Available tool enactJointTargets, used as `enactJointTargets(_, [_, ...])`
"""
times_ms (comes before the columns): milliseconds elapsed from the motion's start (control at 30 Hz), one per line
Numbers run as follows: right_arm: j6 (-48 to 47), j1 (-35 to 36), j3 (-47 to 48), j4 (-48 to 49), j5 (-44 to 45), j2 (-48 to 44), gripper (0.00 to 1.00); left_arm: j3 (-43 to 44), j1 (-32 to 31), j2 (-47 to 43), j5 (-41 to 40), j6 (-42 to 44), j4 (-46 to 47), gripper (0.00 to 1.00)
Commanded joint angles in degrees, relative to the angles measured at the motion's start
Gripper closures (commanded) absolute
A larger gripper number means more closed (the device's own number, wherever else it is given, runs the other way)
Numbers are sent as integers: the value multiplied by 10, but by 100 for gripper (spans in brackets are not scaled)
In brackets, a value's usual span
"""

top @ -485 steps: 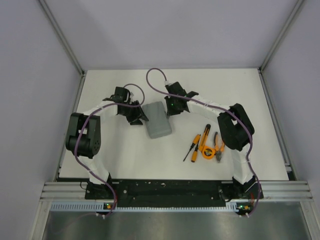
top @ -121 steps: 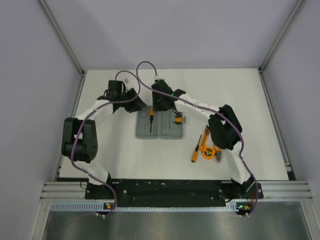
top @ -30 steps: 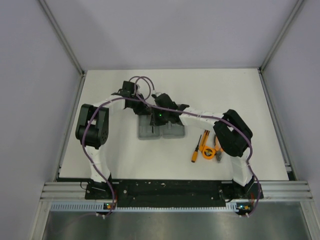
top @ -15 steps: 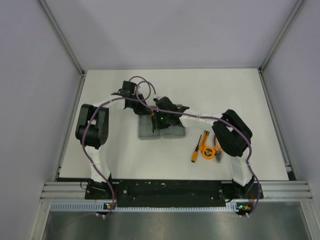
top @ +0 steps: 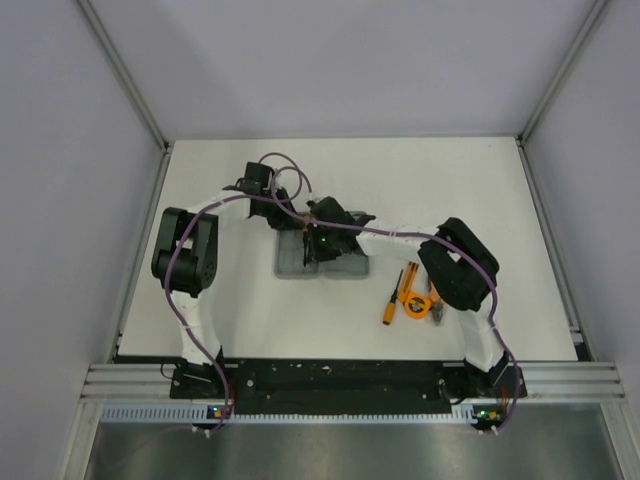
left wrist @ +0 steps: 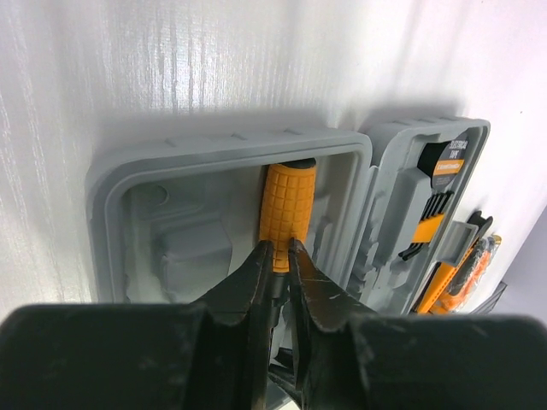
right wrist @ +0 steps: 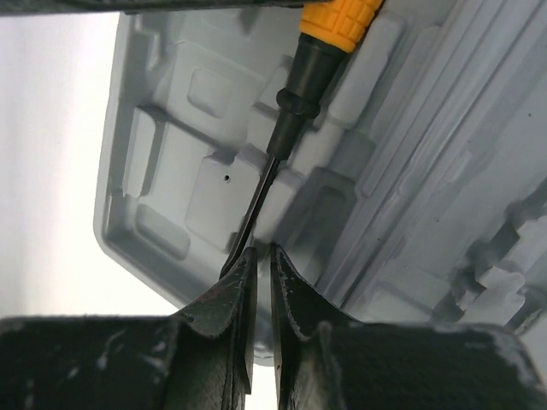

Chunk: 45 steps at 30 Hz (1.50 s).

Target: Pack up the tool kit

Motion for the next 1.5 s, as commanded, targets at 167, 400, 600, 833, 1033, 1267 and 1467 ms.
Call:
enactJointTargets(167, [17, 14, -1, -1, 17, -5, 91, -6, -2, 20, -3, 3, -6, 82])
enactJointTargets(400, [13, 15, 5, 1, 38, -38, 79, -5, -2, 17, -6, 5, -8, 81])
enactJointTargets(600, [10, 14, 14, -4, 50, -52, 76, -4, -2, 17, -8, 4, -9, 79])
enactJointTargets(833, [4, 17, 26, -9, 37, -41, 80, -4, -2, 18, -9, 4, -9, 78])
enactJointTargets(1033, [4, 21, 33, -10, 27, -29, 80, -8, -2, 18, -17, 3, -11, 78])
enactJointTargets(1267, [1, 25, 43, -10, 27, -20, 79, -10, -2, 18, -20, 0, -12, 78])
enactJointTargets(1467, [1, 29, 48, -17, 29, -5, 80, -11, -2, 18, -23, -2, -14, 78])
